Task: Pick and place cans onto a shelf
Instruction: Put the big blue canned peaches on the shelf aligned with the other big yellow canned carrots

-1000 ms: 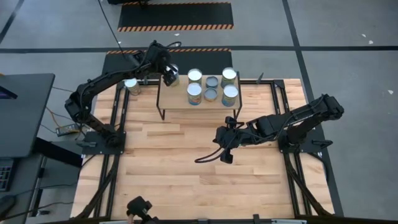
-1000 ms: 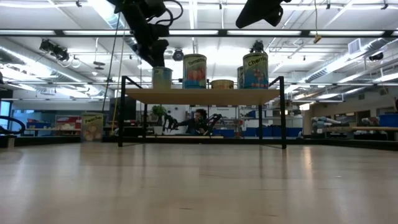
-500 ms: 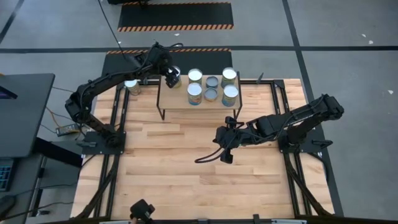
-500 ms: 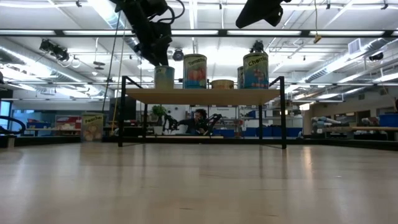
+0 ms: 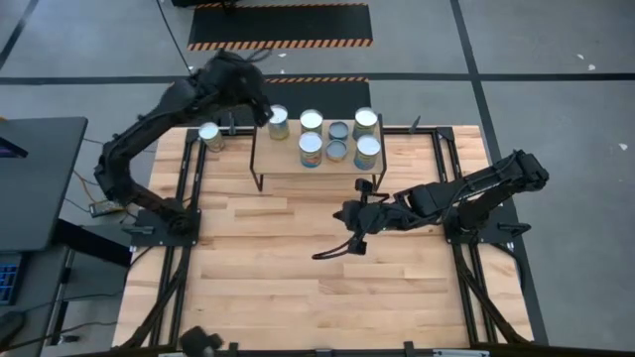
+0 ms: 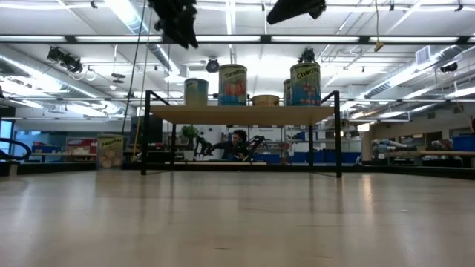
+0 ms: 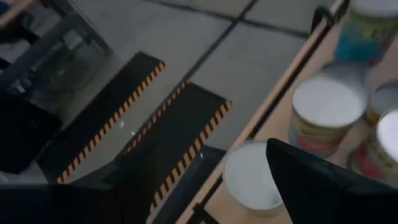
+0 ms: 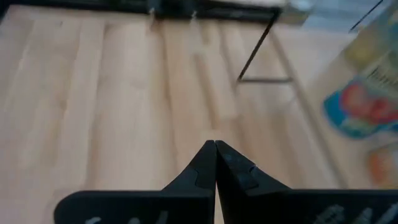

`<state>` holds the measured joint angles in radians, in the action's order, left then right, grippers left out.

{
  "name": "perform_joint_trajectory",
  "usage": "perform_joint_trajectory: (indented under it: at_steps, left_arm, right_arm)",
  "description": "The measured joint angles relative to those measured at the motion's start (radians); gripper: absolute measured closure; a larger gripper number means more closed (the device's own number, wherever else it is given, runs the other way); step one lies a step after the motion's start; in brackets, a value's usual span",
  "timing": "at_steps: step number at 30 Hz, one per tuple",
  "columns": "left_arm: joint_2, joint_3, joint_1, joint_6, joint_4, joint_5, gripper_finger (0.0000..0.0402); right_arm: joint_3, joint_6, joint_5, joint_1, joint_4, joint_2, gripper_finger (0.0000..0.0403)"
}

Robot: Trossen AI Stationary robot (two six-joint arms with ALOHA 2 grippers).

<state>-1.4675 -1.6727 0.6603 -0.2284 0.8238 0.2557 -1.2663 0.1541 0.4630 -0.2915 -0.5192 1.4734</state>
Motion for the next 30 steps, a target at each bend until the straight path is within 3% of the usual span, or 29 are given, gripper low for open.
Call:
perform_joint_trajectory:
  at_steps: [2, 7, 9, 14, 21, 25, 30]
  left_arm:
    - [0.032, -0.010, 0.010, 0.009, 0.012, -0.002, 0.0109]
    - [0.114, 0.027, 0.018, 0.035, 0.029, -0.014, 0.0109]
    - [0.147, 0.053, 0.017, 0.040, 0.027, -0.041, 0.0109]
    - [0.203, 0.114, 0.034, 0.041, 0.044, -0.011, 0.0109]
    - [0.205, 0.125, 0.187, 0.117, 0.164, 0.033, 0.0109]
    - [0.205, 0.174, 0.265, 0.151, 0.154, 0.062, 0.0109]
    - [0.195, 0.292, 0.360, 0.216, 0.148, 0.049, 0.0109]
  right_arm:
    - [0.000, -0.036, 0.068, 0.006, 0.027, 0.000, 0.0393]
    - [0.000, -0.060, 0.384, 0.046, 0.003, -0.015, 0.0394]
    - [-0.001, -0.082, 0.451, 0.087, 0.000, -0.020, 0.0396]
    - [-0.068, -0.141, 0.394, 0.201, -0.050, -0.019, 0.0398]
    - [-0.129, -0.252, 0.253, 0.277, -0.054, -0.022, 0.0396]
    - [-0.129, -0.240, 0.228, 0.283, -0.134, -0.022, 0.0395]
    - [-0.105, -0.189, 0.221, 0.194, -0.182, -0.022, 0.0395]
